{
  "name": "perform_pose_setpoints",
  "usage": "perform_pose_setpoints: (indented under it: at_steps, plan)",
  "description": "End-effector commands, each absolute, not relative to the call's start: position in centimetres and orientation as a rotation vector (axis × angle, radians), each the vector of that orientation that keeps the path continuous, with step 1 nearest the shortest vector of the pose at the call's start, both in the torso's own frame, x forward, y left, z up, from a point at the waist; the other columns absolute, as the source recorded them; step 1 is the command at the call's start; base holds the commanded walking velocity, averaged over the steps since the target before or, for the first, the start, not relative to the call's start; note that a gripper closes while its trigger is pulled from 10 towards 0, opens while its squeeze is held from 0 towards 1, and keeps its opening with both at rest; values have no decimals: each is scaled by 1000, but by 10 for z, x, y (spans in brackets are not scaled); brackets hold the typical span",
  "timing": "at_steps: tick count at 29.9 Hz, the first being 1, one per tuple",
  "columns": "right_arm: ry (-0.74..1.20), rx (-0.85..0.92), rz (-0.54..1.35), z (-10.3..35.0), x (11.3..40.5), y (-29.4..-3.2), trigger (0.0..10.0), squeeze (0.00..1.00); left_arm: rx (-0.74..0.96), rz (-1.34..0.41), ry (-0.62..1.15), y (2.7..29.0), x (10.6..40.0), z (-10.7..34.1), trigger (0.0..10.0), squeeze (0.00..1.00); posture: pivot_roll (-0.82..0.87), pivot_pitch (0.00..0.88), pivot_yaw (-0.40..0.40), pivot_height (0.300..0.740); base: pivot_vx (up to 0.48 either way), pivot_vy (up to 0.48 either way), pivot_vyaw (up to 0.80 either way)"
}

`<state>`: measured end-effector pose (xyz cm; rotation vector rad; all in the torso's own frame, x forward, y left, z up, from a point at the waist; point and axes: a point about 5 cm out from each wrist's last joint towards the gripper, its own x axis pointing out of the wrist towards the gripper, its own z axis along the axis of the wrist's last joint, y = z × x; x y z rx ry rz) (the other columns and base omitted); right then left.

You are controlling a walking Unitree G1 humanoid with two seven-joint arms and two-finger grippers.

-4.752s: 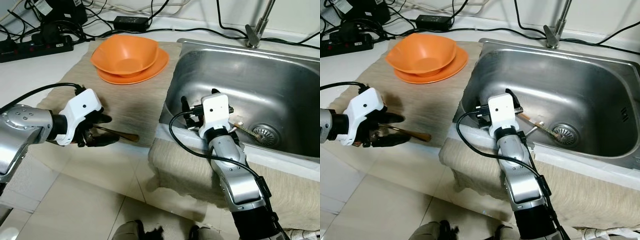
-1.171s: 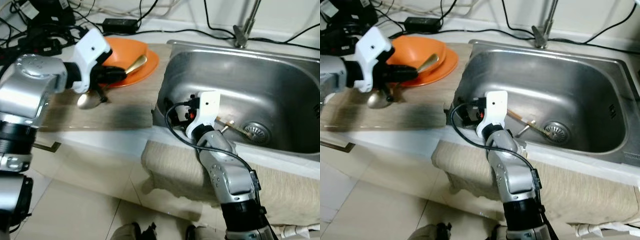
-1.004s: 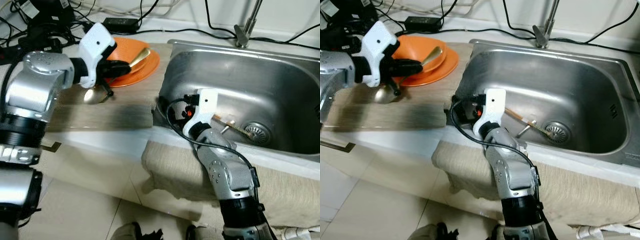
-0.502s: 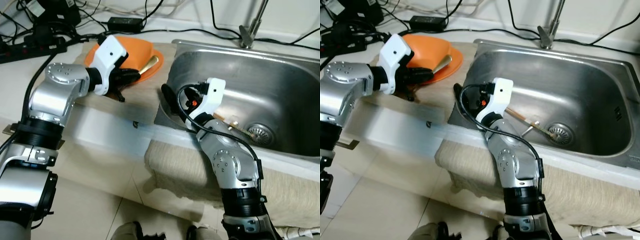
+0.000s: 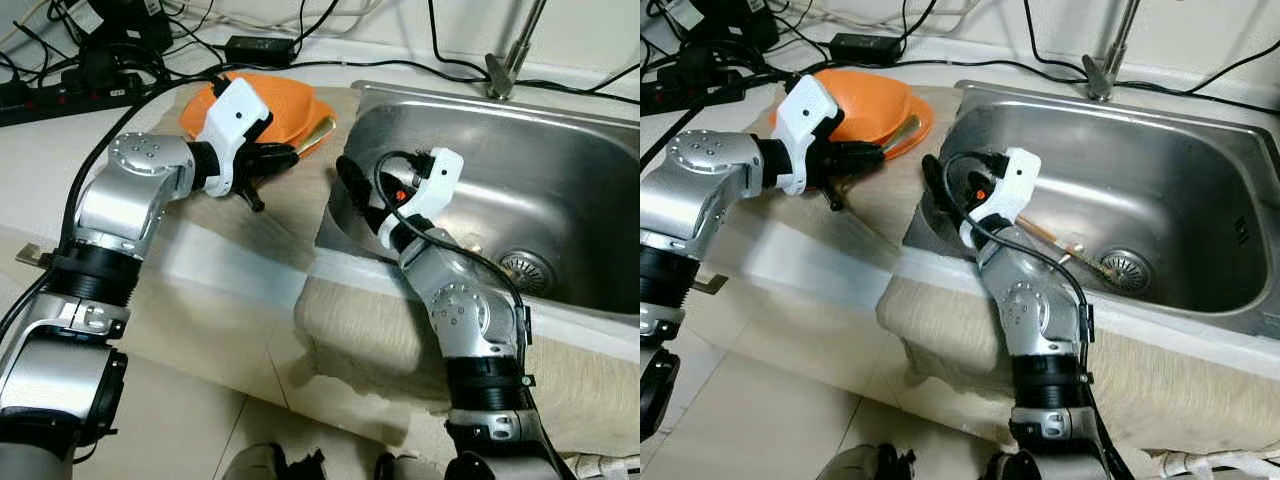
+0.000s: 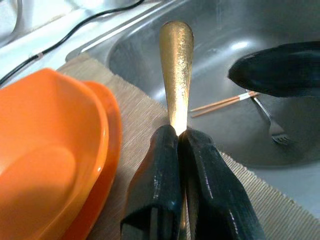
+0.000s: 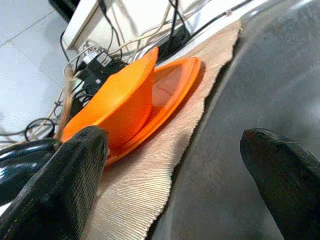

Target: Kitchen organization

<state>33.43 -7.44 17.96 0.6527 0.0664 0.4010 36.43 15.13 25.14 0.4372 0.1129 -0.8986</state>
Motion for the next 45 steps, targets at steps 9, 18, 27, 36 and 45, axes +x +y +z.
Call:
perform_pose_setpoints:
  at_steps: [9, 18, 27, 36, 45]
  plan:
    - [56, 843, 556, 216, 335, -18, 10000, 0, 457, -947, 77, 134, 364, 251, 0, 0, 44, 48, 68, 740, 0, 0, 0]
    - [45, 839, 611, 226, 332, -12, 10000, 0, 468, -935, 98, 129, 370, 239, 0, 0, 36, 47, 64, 740, 0, 0, 0]
    - [33, 829, 649, 234, 330, -4, 10000, 0, 465, -957, 81, 121, 372, 240, 0, 0, 30, 44, 68, 740, 0, 0, 0]
    - [-9, 574, 537, 220, 342, -13, 10000, 39, 461, -974, 52, 117, 370, 245, 0, 0, 32, 44, 65, 740, 0, 0, 0]
    - [-44, 455, 439, 214, 349, -20, 10000, 0, 467, -979, 44, 119, 367, 246, 0, 0, 36, 39, 66, 740, 0, 0, 0]
